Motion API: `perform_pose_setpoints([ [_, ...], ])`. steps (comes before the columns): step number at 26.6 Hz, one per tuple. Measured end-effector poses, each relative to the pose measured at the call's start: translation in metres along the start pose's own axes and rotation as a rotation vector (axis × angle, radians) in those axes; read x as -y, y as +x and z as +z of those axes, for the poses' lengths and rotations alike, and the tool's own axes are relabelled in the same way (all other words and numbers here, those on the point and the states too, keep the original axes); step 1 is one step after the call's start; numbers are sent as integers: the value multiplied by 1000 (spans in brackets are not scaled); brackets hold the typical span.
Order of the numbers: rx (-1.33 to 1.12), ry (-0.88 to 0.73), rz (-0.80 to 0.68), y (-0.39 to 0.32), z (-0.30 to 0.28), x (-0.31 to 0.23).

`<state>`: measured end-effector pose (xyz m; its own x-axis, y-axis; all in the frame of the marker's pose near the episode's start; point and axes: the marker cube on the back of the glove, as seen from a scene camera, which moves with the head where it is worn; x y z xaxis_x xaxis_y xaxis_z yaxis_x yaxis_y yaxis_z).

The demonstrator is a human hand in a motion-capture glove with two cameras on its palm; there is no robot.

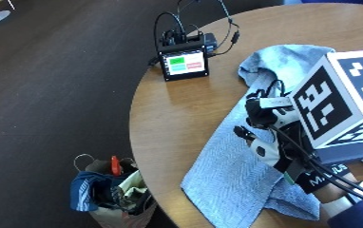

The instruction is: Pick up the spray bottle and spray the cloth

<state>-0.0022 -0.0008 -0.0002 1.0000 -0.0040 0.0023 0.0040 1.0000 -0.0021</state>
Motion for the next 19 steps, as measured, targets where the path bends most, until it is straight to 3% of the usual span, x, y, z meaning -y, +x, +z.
perform_pose_setpoints([
  [19, -18, -20, -22, -6, 1, 7],
])
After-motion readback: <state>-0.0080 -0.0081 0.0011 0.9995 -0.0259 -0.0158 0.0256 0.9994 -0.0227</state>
